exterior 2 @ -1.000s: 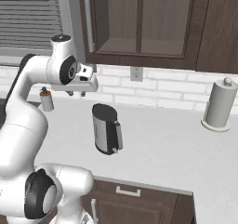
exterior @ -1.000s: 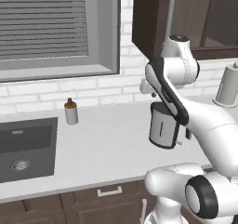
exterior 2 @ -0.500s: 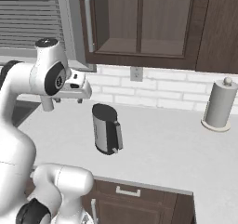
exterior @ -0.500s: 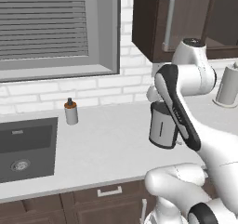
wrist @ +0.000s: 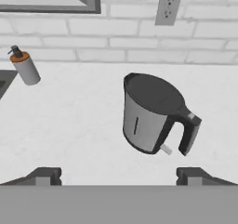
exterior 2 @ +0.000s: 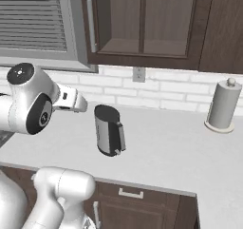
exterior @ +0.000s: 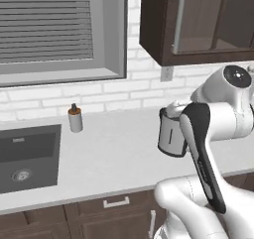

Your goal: Navigate to the toaster.

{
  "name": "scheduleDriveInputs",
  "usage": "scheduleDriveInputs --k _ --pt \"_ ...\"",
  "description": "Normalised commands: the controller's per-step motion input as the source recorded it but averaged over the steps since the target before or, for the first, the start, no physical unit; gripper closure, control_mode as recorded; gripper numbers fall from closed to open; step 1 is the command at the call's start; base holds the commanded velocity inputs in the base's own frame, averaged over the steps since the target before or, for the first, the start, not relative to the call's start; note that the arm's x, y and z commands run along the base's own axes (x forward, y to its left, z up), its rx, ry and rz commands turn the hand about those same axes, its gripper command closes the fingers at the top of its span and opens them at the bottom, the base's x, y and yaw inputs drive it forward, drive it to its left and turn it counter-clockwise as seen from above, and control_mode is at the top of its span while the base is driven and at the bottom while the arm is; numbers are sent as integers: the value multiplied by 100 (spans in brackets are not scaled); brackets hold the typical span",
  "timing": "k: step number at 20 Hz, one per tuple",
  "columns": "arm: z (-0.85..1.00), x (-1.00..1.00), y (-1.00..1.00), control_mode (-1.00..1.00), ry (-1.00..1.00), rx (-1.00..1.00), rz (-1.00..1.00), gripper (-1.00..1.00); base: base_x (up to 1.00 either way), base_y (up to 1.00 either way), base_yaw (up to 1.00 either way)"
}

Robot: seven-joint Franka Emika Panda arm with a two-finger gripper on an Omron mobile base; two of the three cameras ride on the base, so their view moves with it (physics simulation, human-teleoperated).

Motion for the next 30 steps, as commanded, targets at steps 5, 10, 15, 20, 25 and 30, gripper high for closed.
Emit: scheduleDriveInputs --k 5,10,15,20,25,30 --pt "0 0 0 100 0 0 0 -100 -52 25 -13" --pt "0 0 0 100 0 0 0 -100 -11 97 -11" --pt "0 0 0 100 0 0 0 -100 -45 100 -5" --pt "0 0 0 100 0 0 0 -100 -87 100 9" --pt "0 0 0 100 0 0 0 -100 -49 100 45" --pt "0 0 0 100 0 0 0 -100 -34 100 54"
